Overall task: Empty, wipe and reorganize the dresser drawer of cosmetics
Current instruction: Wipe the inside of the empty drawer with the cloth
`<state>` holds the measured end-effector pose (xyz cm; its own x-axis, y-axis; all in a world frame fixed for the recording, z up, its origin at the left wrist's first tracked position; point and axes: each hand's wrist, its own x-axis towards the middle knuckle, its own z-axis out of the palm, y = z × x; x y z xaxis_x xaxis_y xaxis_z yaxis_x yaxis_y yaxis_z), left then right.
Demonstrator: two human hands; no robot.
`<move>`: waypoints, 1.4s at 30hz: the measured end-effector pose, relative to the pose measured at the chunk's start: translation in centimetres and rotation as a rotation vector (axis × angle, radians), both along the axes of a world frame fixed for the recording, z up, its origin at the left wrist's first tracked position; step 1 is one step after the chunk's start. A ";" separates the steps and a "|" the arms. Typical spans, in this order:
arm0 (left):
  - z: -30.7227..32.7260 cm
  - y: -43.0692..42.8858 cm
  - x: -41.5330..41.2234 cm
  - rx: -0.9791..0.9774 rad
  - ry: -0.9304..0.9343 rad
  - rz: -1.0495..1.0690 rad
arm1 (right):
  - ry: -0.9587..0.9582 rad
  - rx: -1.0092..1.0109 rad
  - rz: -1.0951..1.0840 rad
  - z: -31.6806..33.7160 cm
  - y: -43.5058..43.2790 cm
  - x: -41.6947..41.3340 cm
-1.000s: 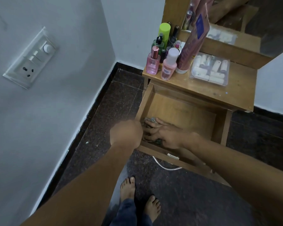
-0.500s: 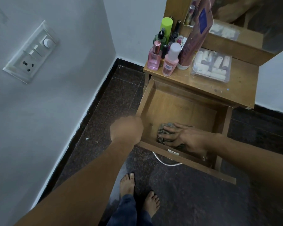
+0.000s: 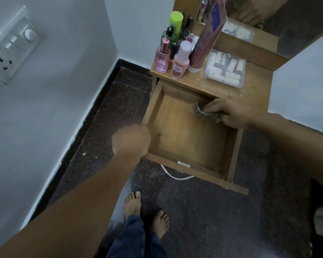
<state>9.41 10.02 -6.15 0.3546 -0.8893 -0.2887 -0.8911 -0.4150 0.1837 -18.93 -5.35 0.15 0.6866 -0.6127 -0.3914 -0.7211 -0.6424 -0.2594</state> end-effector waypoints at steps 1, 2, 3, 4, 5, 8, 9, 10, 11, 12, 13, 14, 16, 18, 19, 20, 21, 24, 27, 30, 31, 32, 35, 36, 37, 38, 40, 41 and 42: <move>0.0 0.0 0.0 -0.002 0.004 0.000 | 0.054 -0.051 0.065 -0.4 0.6 0.5; 0.0 0.0 0.0 -0.003 0.007 -0.001 | 0.140 -0.088 0.132 -1.2 1.5 1.0; 0.0 0.0 0.0 -0.002 0.007 -0.003 | 0.252 -0.118 0.185 -2.2 2.4 1.5; -0.1 0.0 0.1 -0.001 0.005 -0.004 | 0.375 -0.139 0.214 -3.0 3.4 1.9; -0.1 0.0 0.1 -0.003 0.002 -0.007 | 0.481 -0.152 0.216 -3.8 4.2 2.2; -0.2 0.0 0.1 -0.015 0.000 -0.018 | 0.583 -0.192 0.164 -5.4 5.9 2.4; -0.2 0.0 0.1 -0.015 0.000 -0.020 | 0.583 -0.210 0.138 -5.7 6.3 2.4; -0.2 0.0 0.2 -0.011 0.002 -0.018 | 0.578 -0.221 0.104 -5.9 6.7 2.2; -0.2 0.0 0.1 -0.006 0.007 -0.015 | 0.576 -0.227 0.071 -5.9 7.0 1.9; -0.2 0.0 0.1 -0.003 0.012 -0.011 | 0.580 -0.230 0.052 -5.7 7.3 1.6; -0.2 0.1 0.1 -0.003 0.018 -0.008 | 0.592 -0.229 0.055 -5.5 7.4 1.1; -0.2 0.1 0.1 -0.004 0.024 -0.006 | 0.609 -0.225 0.084 -5.4 7.5 0.7; -0.2 0.1 0.1 -0.005 0.034 0.002 | 0.650 -0.221 0.201 -5.3 7.3 0.2; -0.2 0.0 0.1 -0.003 0.040 0.008 | 0.695 -0.173 0.273 -5.1 7.1 0.4; -0.2 0.0 0.1 0.000 0.041 0.010 | 0.721 -0.127 0.275 -5.0 7.2 0.7; -0.1 0.0 0.1 0.000 0.042 0.009 | 0.750 -0.077 0.277 -4.9 7.3 1.1; 0.0 0.0 0.1 -0.002 0.043 0.009 | 0.761 -0.026 0.285 -4.9 7.6 1.3; 0.0 0.0 0.0 0.001 0.040 0.010 | 0.719 0.144 0.237 -5.3 8.8 1.8; 0.0 -0.1 0.0 0.012 0.030 0.007 | 0.679 0.247 0.127 -5.6 9.4 2.1; 0.0 -0.1 0.0 0.014 0.020 0.003 | 0.612 0.352 -0.089 -5.2 8.5 2.5; -0.1 -0.1 -0.1 0.013 0.019 0.001 | 0.572 0.405 -0.181 -5.1 8.1 2.6; -0.1 -0.1 -0.1 0.014 0.018 0.001 | 0.518 0.462 -0.281 -5.0 7.7 2.6; -0.1 -0.1 0.0 0.015 0.021 0.003 | 0.253 0.654 -0.590 -4.9 7.3 2.4; -0.1 -0.1 -0.1 0.015 0.022 0.004 | 0.120 0.720 -0.693 -4.8 7.5 2.4; -0.1 -0.1 0.0 0.015 0.020 0.003 | -0.043 0.785 -0.809 -4.7 7.7 2.5; -0.1 -0.1 0.0 0.017 0.017 0.002 | -0.240 0.838 -0.929 -4.7 8.0 2.9; 0.0 -0.2 0.0 0.020 0.018 0.000 | -0.643 0.797 -1.140 -5.1 8.6 4.1; 0.1 -0.2 0.0 0.020 0.022 0.000 | -0.785 0.696 -1.193 -5.6 8.9 4.8; 0.1 -0.3 0.0 0.021 0.023 0.000 | -0.848 0.552 -1.183 -6.2 9.4 5.6</move>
